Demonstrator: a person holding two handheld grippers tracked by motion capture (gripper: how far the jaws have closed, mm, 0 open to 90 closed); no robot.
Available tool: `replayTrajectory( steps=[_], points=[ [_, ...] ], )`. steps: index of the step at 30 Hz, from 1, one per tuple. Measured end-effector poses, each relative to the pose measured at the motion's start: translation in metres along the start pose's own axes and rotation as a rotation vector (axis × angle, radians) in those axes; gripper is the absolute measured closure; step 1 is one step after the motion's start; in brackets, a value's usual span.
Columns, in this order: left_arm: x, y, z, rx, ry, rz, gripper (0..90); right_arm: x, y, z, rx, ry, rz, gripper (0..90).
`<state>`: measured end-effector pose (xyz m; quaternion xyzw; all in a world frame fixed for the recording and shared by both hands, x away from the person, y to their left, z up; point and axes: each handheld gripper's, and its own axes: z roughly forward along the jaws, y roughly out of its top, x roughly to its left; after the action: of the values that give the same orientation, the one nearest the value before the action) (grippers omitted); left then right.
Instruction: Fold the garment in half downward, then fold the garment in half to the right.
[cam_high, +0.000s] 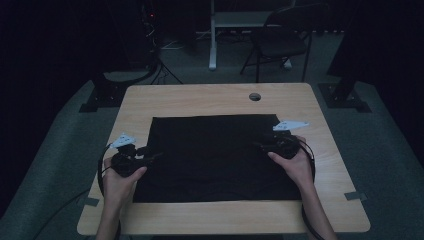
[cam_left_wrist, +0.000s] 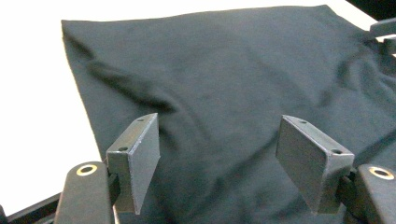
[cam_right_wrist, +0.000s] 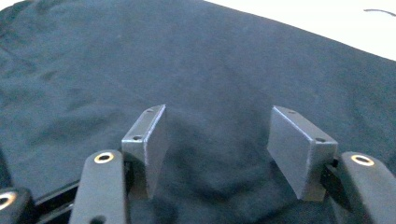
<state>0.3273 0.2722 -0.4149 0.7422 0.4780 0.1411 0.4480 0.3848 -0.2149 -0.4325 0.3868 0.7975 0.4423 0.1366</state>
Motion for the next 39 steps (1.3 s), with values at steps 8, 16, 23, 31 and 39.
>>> replayTrajectory(
  steps=[8, 16, 23, 31, 39],
  points=[
    [0.021, -0.012, -0.001, 0.007, 0.049, -0.066, 31.5, -0.007, -0.006, -0.001, -0.021, -0.005, 0.033, 37.0],
    [0.028, -0.021, 0.004, 0.030, 0.064, -0.081, 31.5, -0.004, -0.006, 0.001, -0.019, -0.009, 0.021, 36.6],
    [0.029, -0.022, 0.007, 0.033, 0.066, -0.084, 31.5, -0.003, -0.006, -0.001, -0.021, -0.011, 0.017, 36.4],
    [0.031, -0.019, 0.013, 0.039, 0.057, -0.087, 30.9, -0.003, -0.007, -0.001, -0.019, -0.013, 0.016, 36.0],
    [0.038, -0.020, 0.020, 0.045, 0.035, -0.111, 30.8, -0.002, -0.008, 0.000, -0.007, -0.021, 0.012, 34.9]
  ],
)
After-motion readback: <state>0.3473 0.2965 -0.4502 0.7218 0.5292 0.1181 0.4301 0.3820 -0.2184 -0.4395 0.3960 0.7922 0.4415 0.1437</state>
